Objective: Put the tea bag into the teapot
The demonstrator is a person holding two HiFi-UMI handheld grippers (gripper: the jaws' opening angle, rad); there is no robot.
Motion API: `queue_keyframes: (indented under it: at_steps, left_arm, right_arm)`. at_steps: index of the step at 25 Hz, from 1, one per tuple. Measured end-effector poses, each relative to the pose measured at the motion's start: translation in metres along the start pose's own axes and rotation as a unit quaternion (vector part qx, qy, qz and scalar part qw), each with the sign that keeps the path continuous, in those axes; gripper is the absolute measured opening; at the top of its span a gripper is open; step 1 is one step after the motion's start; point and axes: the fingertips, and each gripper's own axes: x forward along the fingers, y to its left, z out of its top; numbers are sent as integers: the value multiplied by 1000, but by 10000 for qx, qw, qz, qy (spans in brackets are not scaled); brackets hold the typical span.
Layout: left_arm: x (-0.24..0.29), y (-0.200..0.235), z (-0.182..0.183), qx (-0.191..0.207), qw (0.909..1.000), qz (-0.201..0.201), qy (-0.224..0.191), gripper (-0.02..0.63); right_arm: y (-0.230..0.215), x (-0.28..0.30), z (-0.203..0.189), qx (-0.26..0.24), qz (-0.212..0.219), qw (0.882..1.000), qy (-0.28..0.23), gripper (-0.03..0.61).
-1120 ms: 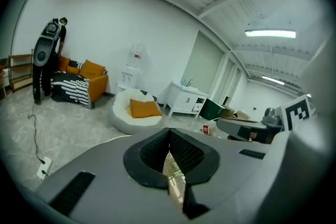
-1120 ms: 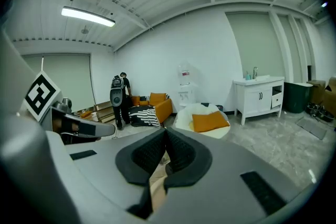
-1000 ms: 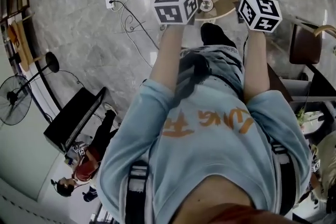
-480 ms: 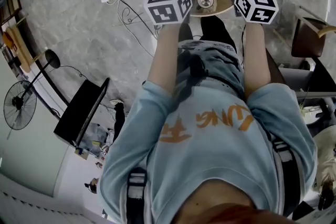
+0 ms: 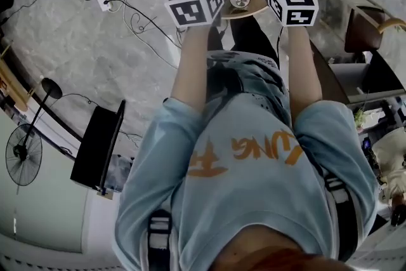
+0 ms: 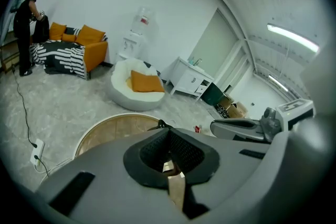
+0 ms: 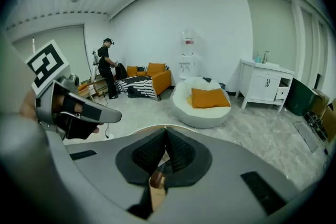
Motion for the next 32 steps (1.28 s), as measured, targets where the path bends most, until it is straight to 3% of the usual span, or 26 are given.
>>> queue_keyframes:
  at_steps: [4,11,16,24,32]
  left_arm:
    - [5,35,-10,-226,9993,285,37,26]
    - [23,47,-18,498,9973,492,224,26]
    - [46,42,-30,619,9969,307,389,26]
    - [52,63,-31,481,9966,459,487,26]
    - [54,83,-27,357,9960,646,505,26]
  right_arm:
    - [11,25,-21,-131,120,9995,242,14]
    - [14,58,-40,-249,231,9984,447,14]
    - [4,83,-49,-211,166,9981,552,14]
    - [2,108,-51,-175,262,9970,705,14]
    - [2,126,-67,-533,303,9928,1032,15]
